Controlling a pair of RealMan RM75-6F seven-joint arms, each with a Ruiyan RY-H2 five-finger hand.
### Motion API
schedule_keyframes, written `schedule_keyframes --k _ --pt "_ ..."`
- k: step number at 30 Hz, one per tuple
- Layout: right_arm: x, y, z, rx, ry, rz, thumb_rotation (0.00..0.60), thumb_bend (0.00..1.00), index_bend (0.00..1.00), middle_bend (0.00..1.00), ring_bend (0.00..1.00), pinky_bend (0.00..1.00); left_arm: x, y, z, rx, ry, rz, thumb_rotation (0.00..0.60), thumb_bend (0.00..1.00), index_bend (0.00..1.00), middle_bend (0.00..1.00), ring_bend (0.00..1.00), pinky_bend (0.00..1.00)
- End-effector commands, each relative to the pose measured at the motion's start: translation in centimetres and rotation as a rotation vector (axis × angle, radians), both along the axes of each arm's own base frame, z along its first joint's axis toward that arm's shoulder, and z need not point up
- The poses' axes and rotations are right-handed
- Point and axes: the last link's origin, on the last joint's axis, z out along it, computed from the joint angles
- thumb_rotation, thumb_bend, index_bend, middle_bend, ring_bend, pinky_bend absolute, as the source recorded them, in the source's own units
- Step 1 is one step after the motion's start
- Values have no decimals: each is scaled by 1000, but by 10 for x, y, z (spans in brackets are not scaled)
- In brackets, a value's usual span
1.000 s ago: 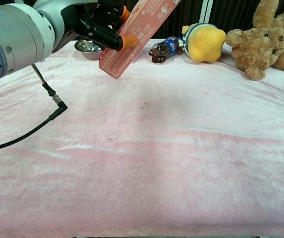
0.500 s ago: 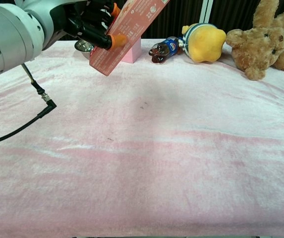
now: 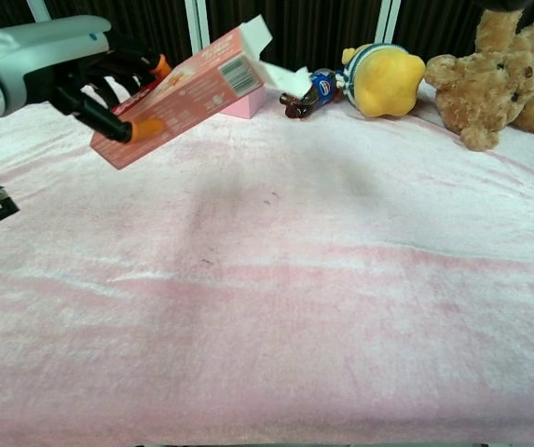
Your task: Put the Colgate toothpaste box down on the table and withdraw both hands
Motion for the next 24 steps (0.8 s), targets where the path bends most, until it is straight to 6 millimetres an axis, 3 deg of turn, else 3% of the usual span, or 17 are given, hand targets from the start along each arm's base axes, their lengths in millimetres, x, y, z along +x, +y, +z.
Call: schedule_keyframes --k 1,4,14,20,24 --pt "-25 10 -1 38 -27 -58 600 279 77 170 81 301 -29 -1 4 1 84 8 600 457 416 361 278 397" --pt "-44 18 -2 68 -64 -96 600 278 77 169 81 299 -50 -2 4 -3 160 7 600 453 414 361 278 394" --pt "-93 48 -7 144 -109 -198 600 279 77 170 81 299 -93 -11 -8 -29 250 57 600 412 399 345 266 374" --pt "-109 58 -7 150 -138 -240 600 279 77 169 81 299 -108 -12 -10 19 264 72 600 308 374 321 241 346" --pt "-117 63 -5 148 -164 -266 600 279 77 169 81 299 -114 -13 -8 33 285 79 600 161 261 233 147 236"
